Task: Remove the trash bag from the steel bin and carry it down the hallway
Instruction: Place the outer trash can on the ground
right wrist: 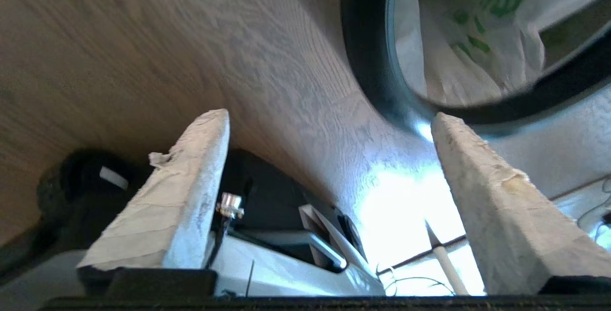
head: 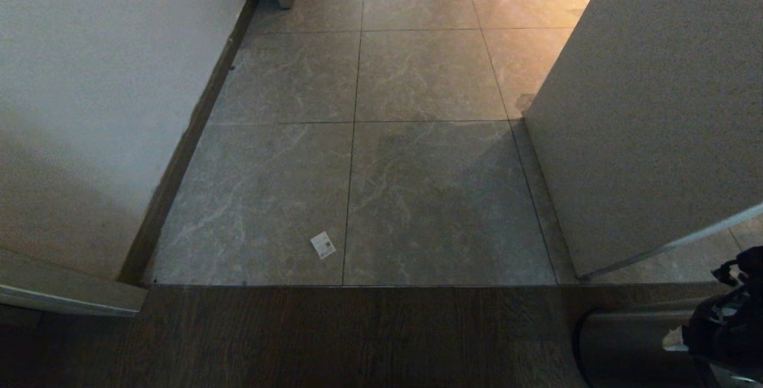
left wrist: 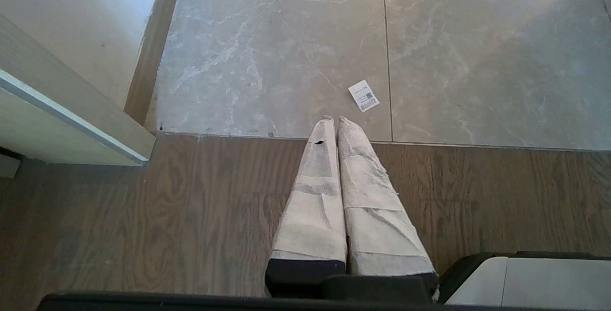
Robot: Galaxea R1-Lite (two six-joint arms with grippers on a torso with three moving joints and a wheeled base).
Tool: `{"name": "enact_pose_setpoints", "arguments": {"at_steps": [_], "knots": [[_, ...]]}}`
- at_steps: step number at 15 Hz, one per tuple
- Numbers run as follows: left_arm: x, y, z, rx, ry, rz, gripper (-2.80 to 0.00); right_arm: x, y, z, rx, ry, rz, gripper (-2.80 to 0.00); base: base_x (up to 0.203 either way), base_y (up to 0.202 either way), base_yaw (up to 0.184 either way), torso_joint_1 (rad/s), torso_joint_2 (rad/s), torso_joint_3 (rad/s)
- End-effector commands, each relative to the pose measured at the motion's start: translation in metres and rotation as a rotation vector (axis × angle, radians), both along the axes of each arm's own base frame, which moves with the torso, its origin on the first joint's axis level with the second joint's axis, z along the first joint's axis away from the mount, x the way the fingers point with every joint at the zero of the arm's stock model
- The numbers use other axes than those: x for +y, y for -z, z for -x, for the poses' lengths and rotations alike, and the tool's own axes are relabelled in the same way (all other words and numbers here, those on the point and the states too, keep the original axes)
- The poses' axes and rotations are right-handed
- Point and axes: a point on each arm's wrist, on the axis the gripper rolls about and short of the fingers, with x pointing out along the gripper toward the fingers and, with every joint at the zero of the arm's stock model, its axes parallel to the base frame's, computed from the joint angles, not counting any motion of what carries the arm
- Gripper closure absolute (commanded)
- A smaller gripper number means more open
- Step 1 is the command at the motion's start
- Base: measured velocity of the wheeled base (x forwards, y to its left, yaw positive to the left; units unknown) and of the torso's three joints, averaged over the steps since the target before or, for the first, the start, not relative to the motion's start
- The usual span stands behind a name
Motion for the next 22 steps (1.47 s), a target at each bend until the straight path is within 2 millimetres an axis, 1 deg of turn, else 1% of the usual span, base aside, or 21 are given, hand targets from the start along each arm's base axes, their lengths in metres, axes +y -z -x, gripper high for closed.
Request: {"name": "enact_pose_setpoints", "arguments": {"at_steps": [1,4,10,15,17,22], "knots": [[0.000,0.000,0.000,0.000,-0.001,0.000,0.00,-0.007,0.013,-0.008,0.019,0.018,-0.009,-2.80,0.000,0.000,0.000,0.000,0.00,0.000],[0.000,0.000,0.000,0.000,-0.001,0.000,0.00,-0.012,0.023,-0.018,-0.006,0.019,0.002,-2.80,0.000,0.000,0.000,0.000,0.00,0.000],[0.000,0.000,0.000,0.000,-0.001,0.000,0.00,-0.014,0.039,-0.027,-0.009,-0.005,-0.042,-2.80,0.000,0.000,0.000,0.000,0.00,0.000],[0.000,0.000,0.000,0.000,-0.001,0.000,0.00,-0.018,0.050,-0.042,-0.083,-0.035,-0.078,-2.80,0.000,0.000,0.000,0.000,0.00,0.000],[0.000,0.000,0.000,0.000,-0.001,0.000,0.00,-0.018,0.053,-0.045,-0.101,-0.053,-0.106,-2.80,0.000,0.000,0.000,0.000,0.00,0.000],[0.000,0.000,0.000,0.000,-0.001,0.000,0.00,-0.020,0.062,-0.050,-0.109,-0.057,-0.109,-2.80,0.000,0.000,0.000,0.000,0.00,0.000]]}}
